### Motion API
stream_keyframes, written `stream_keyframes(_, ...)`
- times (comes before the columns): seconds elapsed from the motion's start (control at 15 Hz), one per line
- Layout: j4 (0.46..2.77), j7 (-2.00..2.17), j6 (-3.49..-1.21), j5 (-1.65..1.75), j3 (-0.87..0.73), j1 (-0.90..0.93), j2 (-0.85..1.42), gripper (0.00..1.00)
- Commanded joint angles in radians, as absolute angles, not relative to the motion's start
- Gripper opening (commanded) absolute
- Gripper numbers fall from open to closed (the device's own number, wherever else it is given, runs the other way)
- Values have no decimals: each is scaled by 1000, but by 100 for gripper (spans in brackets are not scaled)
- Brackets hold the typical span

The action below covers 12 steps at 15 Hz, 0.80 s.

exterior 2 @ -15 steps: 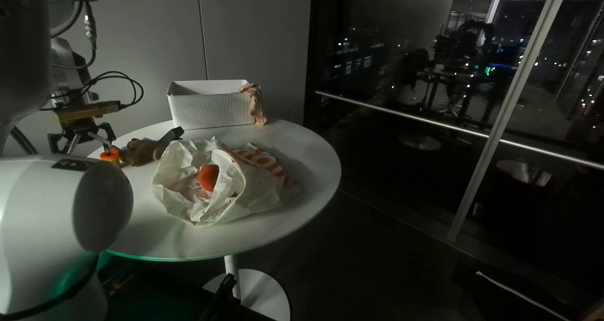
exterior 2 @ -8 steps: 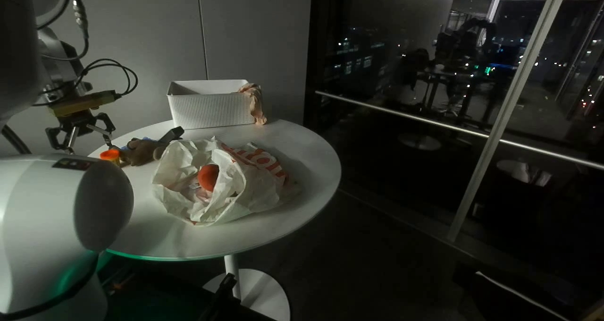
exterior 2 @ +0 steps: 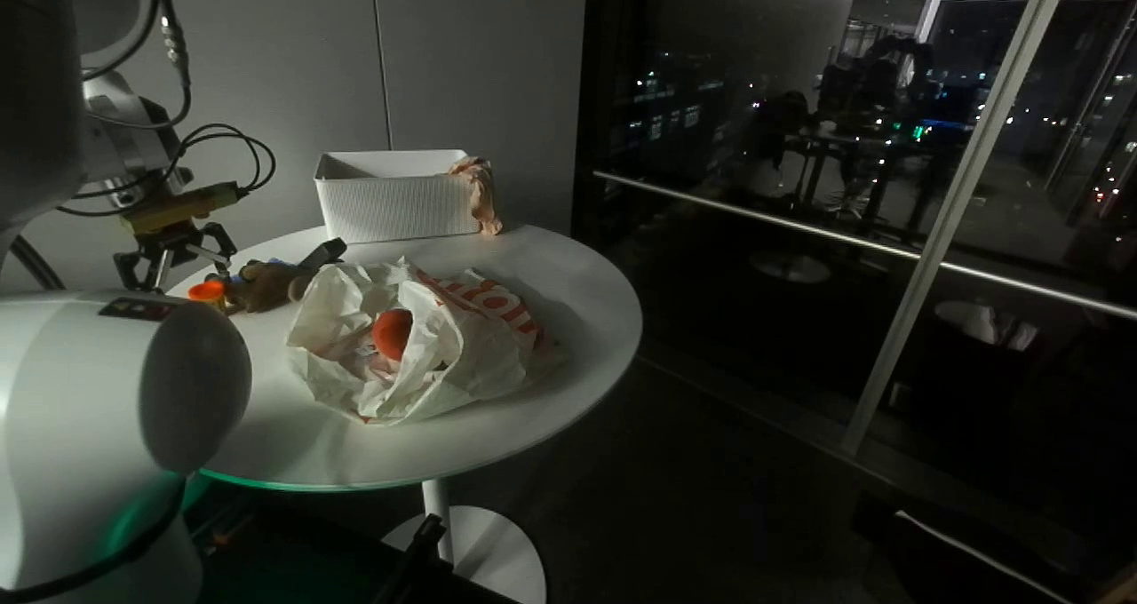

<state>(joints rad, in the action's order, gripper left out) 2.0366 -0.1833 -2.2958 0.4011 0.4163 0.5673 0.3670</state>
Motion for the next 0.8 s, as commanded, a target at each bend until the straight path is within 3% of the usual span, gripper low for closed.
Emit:
stream_keyframes(0.0, 2007, -165, -2323, 500, 379, 593, 395, 100)
stream_keyframes(0.33, 1973, -146, -2321, 575, 352, 611, 427, 100)
stream_keyframes(0.4, 1967, -150, -2322, 569, 353, 610, 432, 79)
stream_keyframes(0.73, 1943, -161, -2315, 538, 355, 605, 444, 42)
